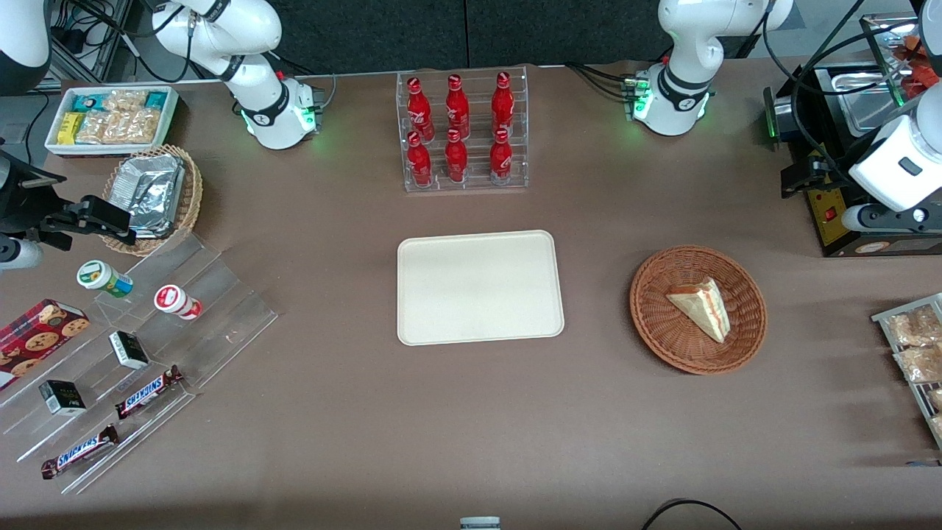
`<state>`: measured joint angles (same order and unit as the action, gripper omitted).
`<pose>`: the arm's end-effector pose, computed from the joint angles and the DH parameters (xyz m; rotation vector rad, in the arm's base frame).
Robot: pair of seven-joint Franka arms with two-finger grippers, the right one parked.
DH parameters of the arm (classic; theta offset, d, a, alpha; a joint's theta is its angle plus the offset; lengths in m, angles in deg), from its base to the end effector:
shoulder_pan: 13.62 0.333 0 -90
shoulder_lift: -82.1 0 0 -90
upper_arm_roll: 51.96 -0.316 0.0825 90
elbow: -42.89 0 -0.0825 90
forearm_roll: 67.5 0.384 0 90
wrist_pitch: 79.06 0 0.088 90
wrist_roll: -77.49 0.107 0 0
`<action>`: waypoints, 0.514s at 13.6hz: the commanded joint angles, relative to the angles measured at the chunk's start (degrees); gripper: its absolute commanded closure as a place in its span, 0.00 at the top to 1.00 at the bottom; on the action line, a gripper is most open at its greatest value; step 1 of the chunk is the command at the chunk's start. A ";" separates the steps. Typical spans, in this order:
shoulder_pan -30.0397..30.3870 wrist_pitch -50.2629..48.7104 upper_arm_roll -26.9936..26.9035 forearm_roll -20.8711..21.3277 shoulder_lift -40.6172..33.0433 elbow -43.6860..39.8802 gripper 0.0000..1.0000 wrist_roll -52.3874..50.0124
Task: Place sandwich from basket to tray
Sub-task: 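Move the open left gripper down over the sandwich in the wicker basket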
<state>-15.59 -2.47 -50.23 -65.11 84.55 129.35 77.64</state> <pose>0.5407 -0.0294 0.6118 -3.0757 0.0954 0.3300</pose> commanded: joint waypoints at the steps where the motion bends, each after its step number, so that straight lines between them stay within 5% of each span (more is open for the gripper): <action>1: 0.03 -1.27 0.11 0.78 0.63 -1.82 1.00 0.99; 7: -0.06 6.87 -0.24 1.13 5.19 2.91 1.00 -6.97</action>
<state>-15.56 0.20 -50.52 -64.63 87.67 130.19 74.85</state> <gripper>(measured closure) 0.000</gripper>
